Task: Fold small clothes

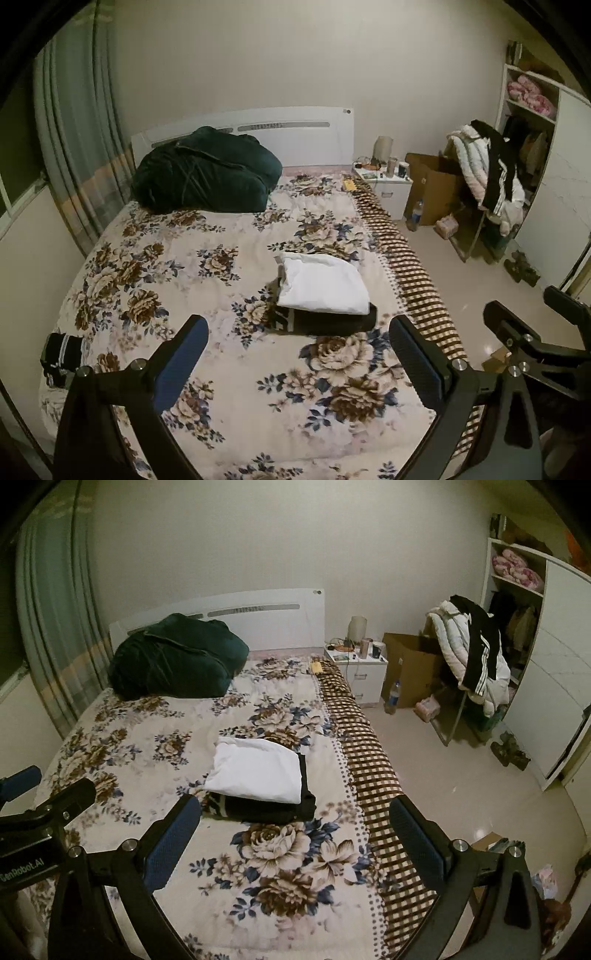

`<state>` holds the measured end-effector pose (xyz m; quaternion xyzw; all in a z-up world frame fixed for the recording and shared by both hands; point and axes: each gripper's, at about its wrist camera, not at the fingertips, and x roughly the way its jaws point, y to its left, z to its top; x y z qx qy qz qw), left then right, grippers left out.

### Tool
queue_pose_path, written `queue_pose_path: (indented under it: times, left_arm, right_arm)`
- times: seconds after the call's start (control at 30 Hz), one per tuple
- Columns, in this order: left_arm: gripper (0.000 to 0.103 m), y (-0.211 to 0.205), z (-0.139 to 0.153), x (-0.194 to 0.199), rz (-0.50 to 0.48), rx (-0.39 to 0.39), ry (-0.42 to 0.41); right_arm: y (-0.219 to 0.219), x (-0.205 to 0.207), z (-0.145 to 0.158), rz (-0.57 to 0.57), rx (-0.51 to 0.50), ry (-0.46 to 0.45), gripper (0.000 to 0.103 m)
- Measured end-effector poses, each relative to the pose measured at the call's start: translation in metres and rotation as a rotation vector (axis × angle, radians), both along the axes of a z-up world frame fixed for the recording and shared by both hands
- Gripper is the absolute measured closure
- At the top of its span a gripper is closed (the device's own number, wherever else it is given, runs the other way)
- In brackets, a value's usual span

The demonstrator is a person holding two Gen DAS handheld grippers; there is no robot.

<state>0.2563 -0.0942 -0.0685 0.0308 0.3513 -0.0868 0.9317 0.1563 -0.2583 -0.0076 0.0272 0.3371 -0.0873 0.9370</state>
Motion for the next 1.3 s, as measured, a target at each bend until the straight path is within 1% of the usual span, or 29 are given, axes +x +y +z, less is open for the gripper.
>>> queue_pose_path:
  times: [0.13, 0.37, 0.43, 0.63, 0.8, 1.07, 1.3]
  left_arm:
    - [0.003, 0.000, 0.009, -0.012, 0.029, -0.013, -0.016]
    - [0.003, -0.002, 0.022, -0.033, 0.060, -0.020, -0.068]
    - [0.000, -0.002, 0.023, -0.037, 0.067, -0.017, -0.073]
    - [0.000, 0.000, 0.027, -0.045, 0.095, -0.010, -0.088]
    - [0.000, 0.000, 0.030, -0.052, 0.100, 0.001, -0.097]
    - [0.000, 0.001, 0.032, -0.060, 0.106, 0.006, -0.098]
    - [0.000, 0.002, 0.031, -0.062, 0.109, 0.011, -0.095]
  right_arm:
    - [0.001, -0.028, 0.024, 0.021, -0.017, -0.036, 0.000]
    - [-0.009, -0.049, 0.042, 0.043, -0.003, -0.037, 0.000]
    - [-0.007, -0.047, 0.040, 0.037, -0.004, -0.039, 0.000]
    - [-0.010, -0.058, 0.050, 0.046, -0.014, -0.056, 0.000]
    - [-0.010, -0.059, 0.050, 0.042, -0.014, -0.060, 0.000]
    - [-0.009, -0.063, 0.065, 0.069, -0.010, -0.063, 0.000]
    - [-0.009, -0.061, 0.065, 0.077, -0.003, -0.063, 0.000]
